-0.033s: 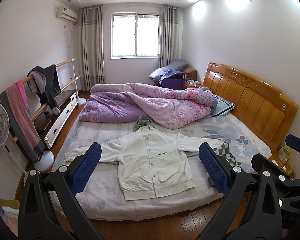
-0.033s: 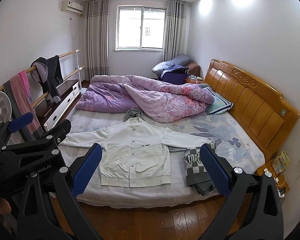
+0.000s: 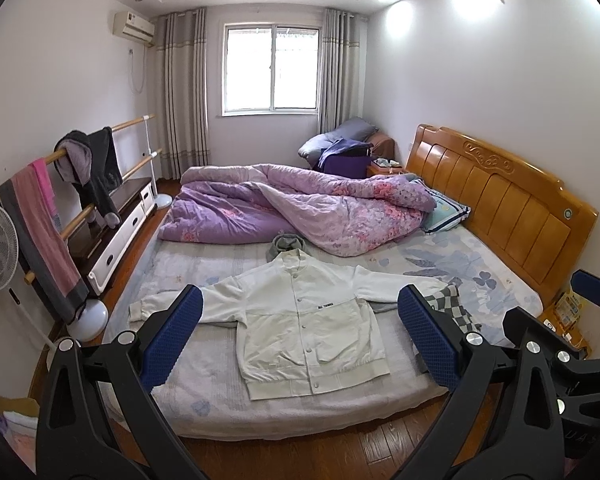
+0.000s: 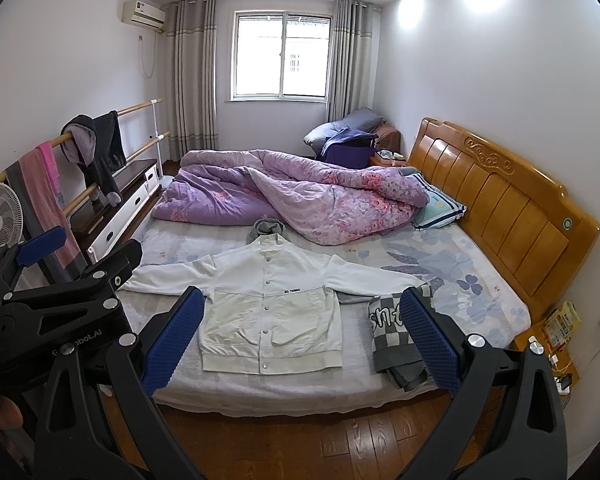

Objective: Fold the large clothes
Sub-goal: 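Move both tools toward the white jacket lying on the bed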

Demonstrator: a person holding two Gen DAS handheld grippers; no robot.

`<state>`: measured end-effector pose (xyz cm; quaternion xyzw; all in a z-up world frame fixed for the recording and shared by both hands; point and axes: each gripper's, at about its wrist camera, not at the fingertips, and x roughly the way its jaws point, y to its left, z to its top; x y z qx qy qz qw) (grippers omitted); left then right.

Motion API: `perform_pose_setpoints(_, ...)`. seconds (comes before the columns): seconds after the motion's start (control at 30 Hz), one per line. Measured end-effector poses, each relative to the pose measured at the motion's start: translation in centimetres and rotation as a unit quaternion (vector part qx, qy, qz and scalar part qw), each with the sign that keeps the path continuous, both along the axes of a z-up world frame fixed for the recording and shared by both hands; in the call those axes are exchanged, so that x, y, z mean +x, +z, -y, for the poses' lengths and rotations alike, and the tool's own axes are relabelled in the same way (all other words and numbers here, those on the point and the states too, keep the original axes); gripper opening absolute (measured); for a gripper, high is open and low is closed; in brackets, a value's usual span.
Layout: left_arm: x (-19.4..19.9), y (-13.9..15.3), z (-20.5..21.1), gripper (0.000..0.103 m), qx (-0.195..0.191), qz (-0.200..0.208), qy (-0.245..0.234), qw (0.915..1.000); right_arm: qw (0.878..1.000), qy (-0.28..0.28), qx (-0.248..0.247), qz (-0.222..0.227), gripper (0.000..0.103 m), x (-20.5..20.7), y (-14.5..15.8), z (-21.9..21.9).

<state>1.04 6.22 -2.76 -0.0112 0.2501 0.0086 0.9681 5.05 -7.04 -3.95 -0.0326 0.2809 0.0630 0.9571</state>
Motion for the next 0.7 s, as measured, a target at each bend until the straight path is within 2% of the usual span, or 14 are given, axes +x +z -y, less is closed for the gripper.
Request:
perform_pose_setpoints(0.13, 1.1, -0.7, -0.2, 0.098, 0.000, -0.005, 0.002, 1.0000, 1.000, 0.004, -0.002, -0.008, 0.095, 1.4, -0.6, -0.1)
perform_pose_setpoints(0.37, 5.6, -1.9, 0.4, 0.098, 0.002, -0.025, 0.020, 0.9995, 1.000, 0.021, -0.003, -0.020, 0.095, 4.8, -2.0, -0.2)
perform_pose_setpoints(0.57, 12.1, -2.9, 0.4, 0.098, 0.014, -0.038, 0.052, 0.9979, 0.998, 0.056, 0.004, -0.031, 0.095, 11.1, -2.8, -1.0)
perform_pose_setpoints(0.7, 17.7, -3.1, -0.2, 0.098, 0.018, -0.047, 0.073, 0.9961, 0.996, 0.082, 0.002, -0.037, 0.095, 16.8, -3.2, -1.6)
